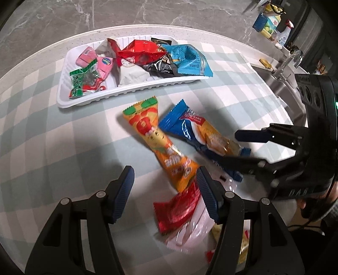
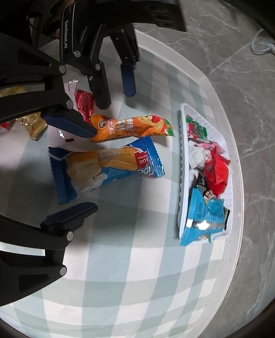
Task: Organize snacks
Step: 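Move both tools back over the orange bar and blue cake packet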
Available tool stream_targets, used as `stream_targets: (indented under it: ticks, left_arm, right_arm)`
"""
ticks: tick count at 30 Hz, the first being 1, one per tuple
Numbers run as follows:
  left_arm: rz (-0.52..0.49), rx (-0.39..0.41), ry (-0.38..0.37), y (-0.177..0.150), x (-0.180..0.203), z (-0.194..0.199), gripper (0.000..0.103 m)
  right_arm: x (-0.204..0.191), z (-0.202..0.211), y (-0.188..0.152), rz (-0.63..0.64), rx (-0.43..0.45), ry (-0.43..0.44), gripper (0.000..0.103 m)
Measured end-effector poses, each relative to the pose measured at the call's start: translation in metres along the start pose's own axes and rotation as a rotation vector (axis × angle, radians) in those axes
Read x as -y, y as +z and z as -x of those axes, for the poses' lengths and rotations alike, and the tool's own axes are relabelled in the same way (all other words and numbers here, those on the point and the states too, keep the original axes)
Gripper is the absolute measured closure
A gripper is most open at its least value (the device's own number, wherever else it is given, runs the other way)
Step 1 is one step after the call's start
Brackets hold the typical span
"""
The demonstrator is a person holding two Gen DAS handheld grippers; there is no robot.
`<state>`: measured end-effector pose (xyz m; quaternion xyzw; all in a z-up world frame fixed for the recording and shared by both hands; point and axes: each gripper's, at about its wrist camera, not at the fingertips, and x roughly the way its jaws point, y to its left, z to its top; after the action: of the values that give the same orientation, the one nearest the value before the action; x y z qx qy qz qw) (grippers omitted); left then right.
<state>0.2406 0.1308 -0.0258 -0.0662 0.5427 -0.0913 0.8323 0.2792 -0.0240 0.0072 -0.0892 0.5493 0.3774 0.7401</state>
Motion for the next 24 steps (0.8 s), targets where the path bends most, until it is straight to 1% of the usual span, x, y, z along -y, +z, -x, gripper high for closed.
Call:
stream_targets:
  ticks: [4, 9, 12, 16, 19, 23, 24]
  left_arm:
    - [0.015, -0.008, -0.011, 0.011, 0.0, -0.01, 0.044]
    - [0.031, -0.021, -0.01, 0.018, -0.002, -0.02, 0.044]
    - [0.049, -0.025, -0.013, 0.02, -0.004, -0.024, 0.044]
    - [0.067, -0.032, -0.01, 0.021, -0.007, -0.029, 0.044]
    - [0.073, -0.04, -0.004, 0.022, -0.006, -0.034, 0.044]
    - [0.089, -0.052, 0.007, 0.024, -0.005, -0.043, 0.044]
    - [0.086, -0.044, 0.012, 0.025, -0.004, -0.043, 0.042]
  right_arm:
    - [-0.005, -0.01, 0.007, 0.048, -0.009, -0.035, 0.039]
    - [0.005, -0.019, 0.012, 0.04, -0.017, -0.07, 0.053]
    - [0.018, -0.016, 0.011, 0.008, -0.009, -0.08, 0.059]
    - [0.035, -0.01, 0.01, -0.026, -0.003, -0.096, 0.059]
    - [0.042, -0.007, 0.007, -0.04, 0.0, -0.085, 0.059]
    - [0.041, -0.007, 0.006, -0.033, 0.001, -0.093, 0.059]
    - [0.04, -0.007, 0.006, -0.035, 0.001, -0.094, 0.059]
